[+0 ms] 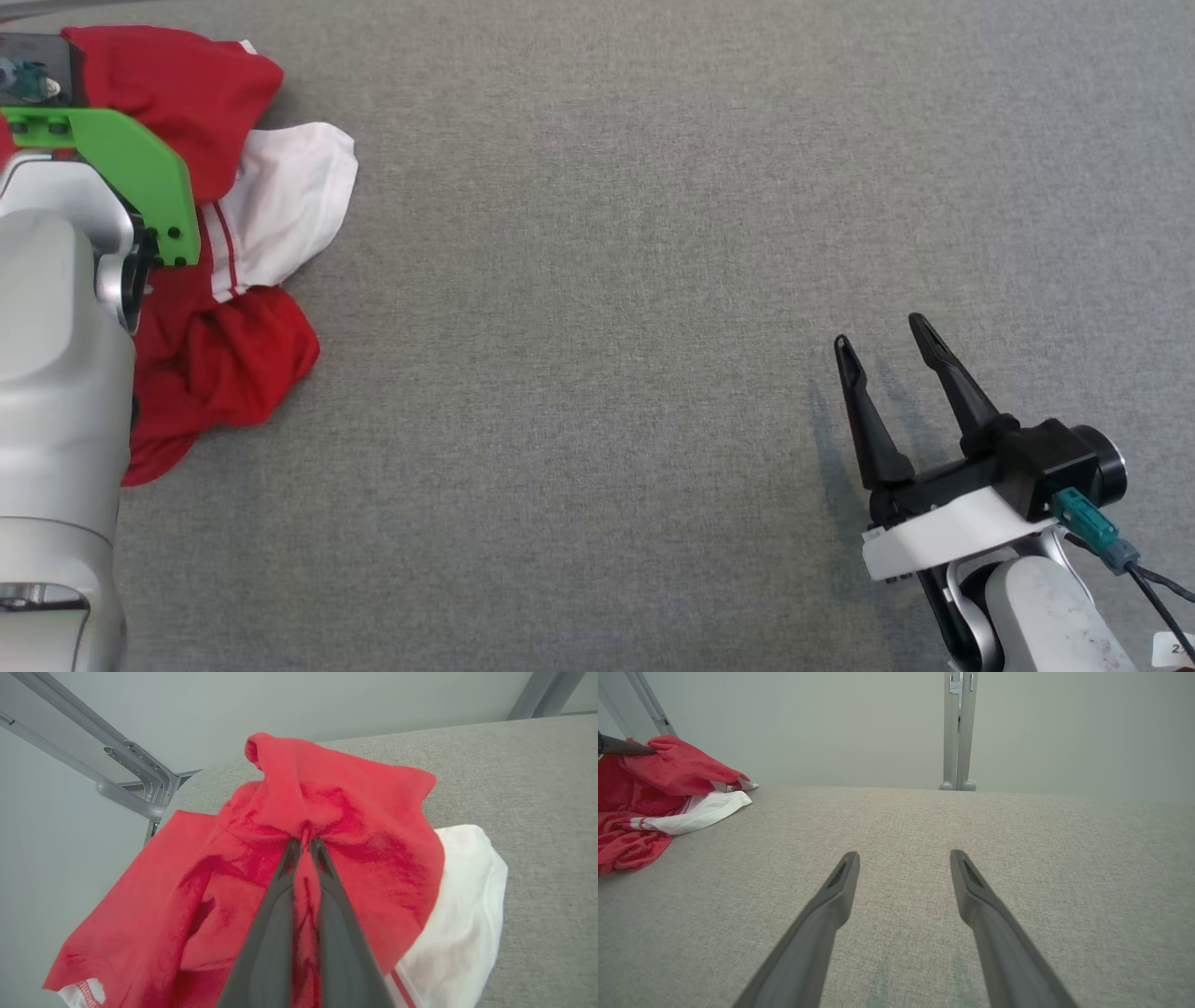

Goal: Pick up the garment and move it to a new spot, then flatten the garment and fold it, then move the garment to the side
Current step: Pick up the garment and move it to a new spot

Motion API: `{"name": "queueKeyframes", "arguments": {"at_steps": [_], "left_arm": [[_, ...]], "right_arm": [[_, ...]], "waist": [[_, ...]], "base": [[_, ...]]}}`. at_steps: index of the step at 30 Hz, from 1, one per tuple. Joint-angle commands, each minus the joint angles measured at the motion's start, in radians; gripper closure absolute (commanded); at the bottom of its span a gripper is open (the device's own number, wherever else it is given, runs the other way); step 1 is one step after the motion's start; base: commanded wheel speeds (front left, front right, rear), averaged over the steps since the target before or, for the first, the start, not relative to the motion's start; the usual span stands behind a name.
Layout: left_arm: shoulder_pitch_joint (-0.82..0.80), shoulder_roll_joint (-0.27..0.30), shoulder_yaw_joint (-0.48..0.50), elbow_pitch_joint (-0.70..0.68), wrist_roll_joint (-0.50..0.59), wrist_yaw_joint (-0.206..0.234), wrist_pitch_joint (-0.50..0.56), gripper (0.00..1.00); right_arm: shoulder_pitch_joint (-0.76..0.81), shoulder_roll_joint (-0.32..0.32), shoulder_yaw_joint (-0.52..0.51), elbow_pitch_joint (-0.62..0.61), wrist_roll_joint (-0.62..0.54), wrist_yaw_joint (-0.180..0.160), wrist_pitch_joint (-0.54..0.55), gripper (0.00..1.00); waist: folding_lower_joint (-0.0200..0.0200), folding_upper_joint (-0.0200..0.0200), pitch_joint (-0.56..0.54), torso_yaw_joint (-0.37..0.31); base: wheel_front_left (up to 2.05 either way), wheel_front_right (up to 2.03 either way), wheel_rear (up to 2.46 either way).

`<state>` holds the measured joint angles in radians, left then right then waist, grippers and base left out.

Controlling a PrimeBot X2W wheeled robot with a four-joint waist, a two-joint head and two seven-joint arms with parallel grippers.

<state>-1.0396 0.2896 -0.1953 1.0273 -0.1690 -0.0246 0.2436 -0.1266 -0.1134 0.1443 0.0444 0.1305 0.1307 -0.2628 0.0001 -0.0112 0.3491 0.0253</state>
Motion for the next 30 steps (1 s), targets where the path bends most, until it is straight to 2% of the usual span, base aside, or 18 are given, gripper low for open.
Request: {"name": "queueKeyframes", "arguments": {"at_steps": [1, 9, 15, 22, 26, 30], "left_arm": [[-0.031, 0.002, 0.017, -0.013, -0.026, -0.017, -0.003, 1.00], [-0.087, 0.039, 0.037, -0.095, -0.092, -0.081, 0.043, 1.00], [-0.076, 0.041, 0.016, -0.188, -0.122, -0.097, 0.078, 1.00], [0.006, -0.030, -0.035, -0.402, -0.231, -0.107, 0.150, 1.00], [0.126, -0.083, -0.083, -0.554, -0.303, -0.107, 0.197, 1.00], [0.275, -0.129, -0.133, -0.686, -0.327, -0.103, 0.211, 1.00]], "right_arm": [[0.020, 0.004, 0.003, 0.006, 0.011, 0.000, -0.003, 0.00], [0.057, 0.032, 0.001, 0.022, 0.020, 0.000, -0.003, 0.00], [0.093, 0.048, -0.012, 0.026, 0.028, 0.000, -0.003, 0.00], [0.129, 0.055, -0.034, 0.021, 0.026, 0.000, -0.003, 0.00], [0.139, 0.057, -0.052, 0.010, 0.023, 0.000, -0.003, 0.00], [0.140, 0.059, -0.046, 0.009, 0.018, 0.000, -0.003, 0.00]], "waist": [[-0.0001, 0.0112, -0.072, 0.049], [-0.0001, 0.0112, -0.160, 0.052], [-0.0001, 0.0112, -0.207, 0.042], [-0.0001, 0.0112, -0.254, 0.010], [-0.0001, 0.0112, -0.266, -0.023], [-0.0001, 0.0112, -0.266, -0.068]], "base": [[0.00, 0.00, 0.00], [0.00, 0.00, 0.00], [0.00, 0.00, 0.00], [0.00, 0.00, 0.00], [0.00, 0.00, 0.00], [0.00, 0.00, 0.00]]}}
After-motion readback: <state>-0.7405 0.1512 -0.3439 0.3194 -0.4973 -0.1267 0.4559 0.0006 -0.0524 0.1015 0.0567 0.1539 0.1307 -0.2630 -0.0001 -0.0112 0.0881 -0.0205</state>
